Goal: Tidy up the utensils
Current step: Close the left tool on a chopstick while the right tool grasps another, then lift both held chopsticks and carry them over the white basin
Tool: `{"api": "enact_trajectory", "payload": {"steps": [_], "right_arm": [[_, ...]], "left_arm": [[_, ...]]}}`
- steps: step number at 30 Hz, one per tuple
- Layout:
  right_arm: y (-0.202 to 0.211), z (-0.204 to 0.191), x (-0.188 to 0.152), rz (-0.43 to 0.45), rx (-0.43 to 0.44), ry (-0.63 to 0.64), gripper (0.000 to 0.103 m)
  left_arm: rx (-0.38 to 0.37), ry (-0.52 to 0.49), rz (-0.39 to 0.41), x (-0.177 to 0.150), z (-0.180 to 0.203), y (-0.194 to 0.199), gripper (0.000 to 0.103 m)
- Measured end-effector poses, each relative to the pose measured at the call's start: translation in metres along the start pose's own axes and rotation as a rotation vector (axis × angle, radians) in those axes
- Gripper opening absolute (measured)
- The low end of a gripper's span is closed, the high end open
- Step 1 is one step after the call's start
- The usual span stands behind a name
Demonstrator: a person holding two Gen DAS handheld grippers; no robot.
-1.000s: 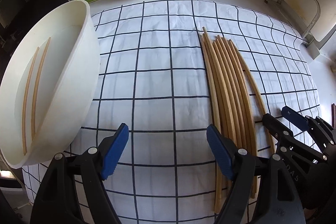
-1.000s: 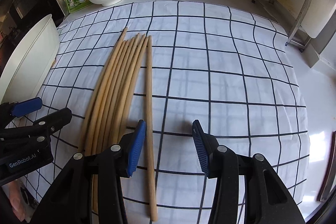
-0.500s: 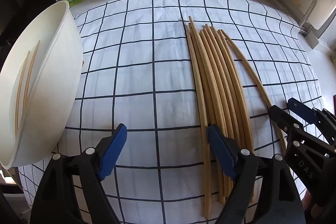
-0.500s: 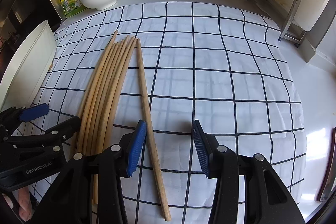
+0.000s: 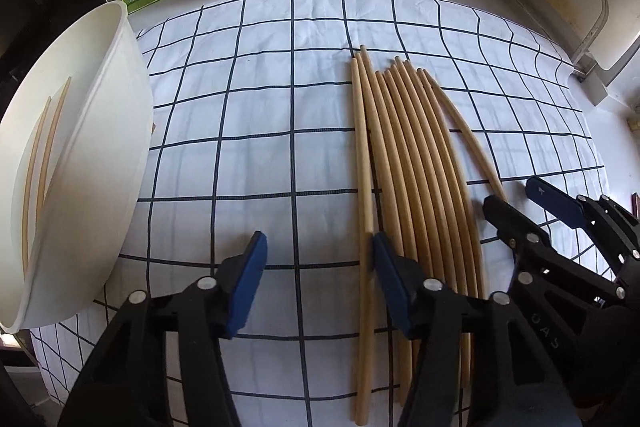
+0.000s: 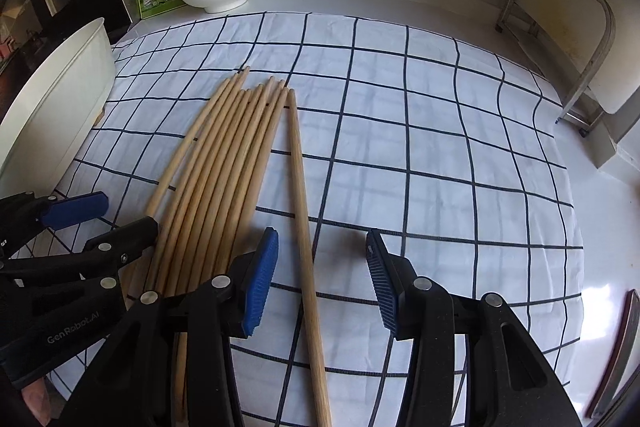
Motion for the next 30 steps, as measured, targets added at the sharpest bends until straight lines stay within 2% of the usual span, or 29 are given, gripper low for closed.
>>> {"api": "enact_trajectory", "payload": {"steps": [1, 2, 3, 5, 12, 20, 25, 30], "right_arm": [[-0.001, -0.004, 0.001, 0.003, 0.007, 0.011, 0.034], [-0.001, -0.007, 0.002, 0.005, 0.011, 0.023, 0.023], [-0.001, -0.009, 0.003, 0.006, 0.011, 0.030, 0.009], [-0.001, -0.012, 0.003, 0.003, 0.015, 0.032, 0.006], [0.008, 0.000, 0.001, -0.013, 0.060, -0.052, 0.006], [0.049, -0.006, 0.021, 0.028, 0.083, -0.089, 0.006], [0.075, -0.046, 0.050, 0.073, 0.125, -0.052, 0.006], [0.084, -0.113, 0.084, 0.107, 0.204, 0.023, 0.006]], "left_arm": [[-0.003, -0.004, 0.001, 0.002, 0.001, 0.000, 0.037], [-0.009, -0.007, 0.002, 0.006, 0.001, 0.000, 0.026], [-0.014, -0.009, 0.001, 0.006, 0.001, 0.000, 0.021], [-0.026, -0.007, -0.003, 0.007, 0.001, 0.000, 0.007], [-0.060, 0.024, -0.013, 0.008, -0.007, 0.004, 0.007], [-0.064, 0.033, 0.090, 0.019, -0.032, 0.057, 0.007], [-0.040, 0.076, 0.150, 0.030, -0.074, 0.089, 0.007], [0.012, 0.124, 0.197, 0.036, -0.130, 0.112, 0.007]]}}
Point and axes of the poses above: each gripper's, at about its wrist camera, not at the fingertips, and y roughly against the way its jaws point, z to its right, x to its top, the point moved 7 cm from there along -y, roughly the way its jaws point, and after that the axes turned 5 degrees about -y, right-handed, at the moved point
